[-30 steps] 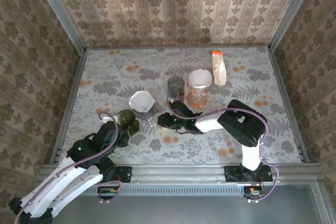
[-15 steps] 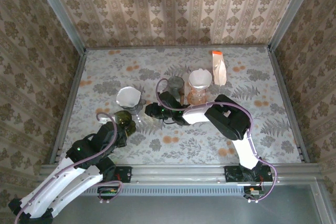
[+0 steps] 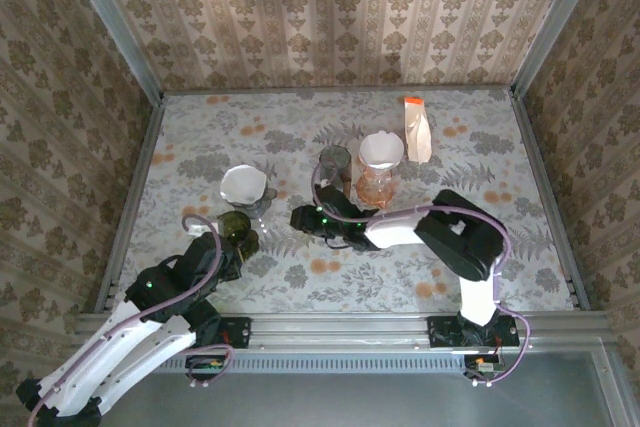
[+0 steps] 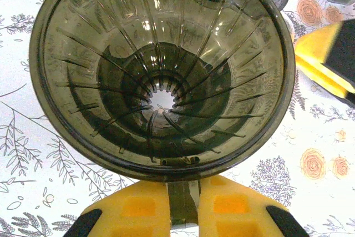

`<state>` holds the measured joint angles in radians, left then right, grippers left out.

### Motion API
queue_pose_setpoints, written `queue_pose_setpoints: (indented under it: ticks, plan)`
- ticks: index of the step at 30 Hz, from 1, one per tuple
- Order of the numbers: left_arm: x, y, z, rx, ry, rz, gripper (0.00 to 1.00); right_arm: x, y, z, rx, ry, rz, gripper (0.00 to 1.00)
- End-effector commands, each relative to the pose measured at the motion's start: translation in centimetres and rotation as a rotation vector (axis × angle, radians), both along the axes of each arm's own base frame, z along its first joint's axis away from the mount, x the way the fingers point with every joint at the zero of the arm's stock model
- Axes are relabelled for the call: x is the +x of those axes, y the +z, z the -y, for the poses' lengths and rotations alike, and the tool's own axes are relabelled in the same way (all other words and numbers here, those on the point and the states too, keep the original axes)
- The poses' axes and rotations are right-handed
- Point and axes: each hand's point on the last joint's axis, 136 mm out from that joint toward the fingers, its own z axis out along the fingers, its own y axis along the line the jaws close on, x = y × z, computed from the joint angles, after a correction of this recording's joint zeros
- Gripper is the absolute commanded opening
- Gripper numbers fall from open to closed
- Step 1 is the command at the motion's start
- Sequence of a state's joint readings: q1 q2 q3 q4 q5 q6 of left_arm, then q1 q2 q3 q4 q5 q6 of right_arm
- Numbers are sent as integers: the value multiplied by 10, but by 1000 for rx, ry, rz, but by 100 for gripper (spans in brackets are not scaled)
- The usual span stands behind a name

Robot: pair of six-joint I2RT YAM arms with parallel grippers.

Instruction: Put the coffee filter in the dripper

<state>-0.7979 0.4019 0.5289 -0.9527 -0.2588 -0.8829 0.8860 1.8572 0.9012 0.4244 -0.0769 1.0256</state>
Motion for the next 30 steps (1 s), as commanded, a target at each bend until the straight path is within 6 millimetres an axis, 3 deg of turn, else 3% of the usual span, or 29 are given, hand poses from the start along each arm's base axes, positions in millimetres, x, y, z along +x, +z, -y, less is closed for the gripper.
queue_pose_setpoints:
  ticks: [1,7,16,20,30]
  plan:
    - [3,7,8,-45,-7,12,0,-7,27,23,-78,-27,100,42]
    - [4,1,21,-61,-44,5,0,-14,56,74,-359,-44,207,57]
    - [-9,-7,35,-45,-119,-33,0,-10,72,119,-546,-106,286,60]
    - [-15,-15,41,-40,-152,-50,0,6,71,127,-573,-126,283,60]
    - [-17,-20,76,-21,-287,-46,0,32,73,118,-616,-119,307,60]
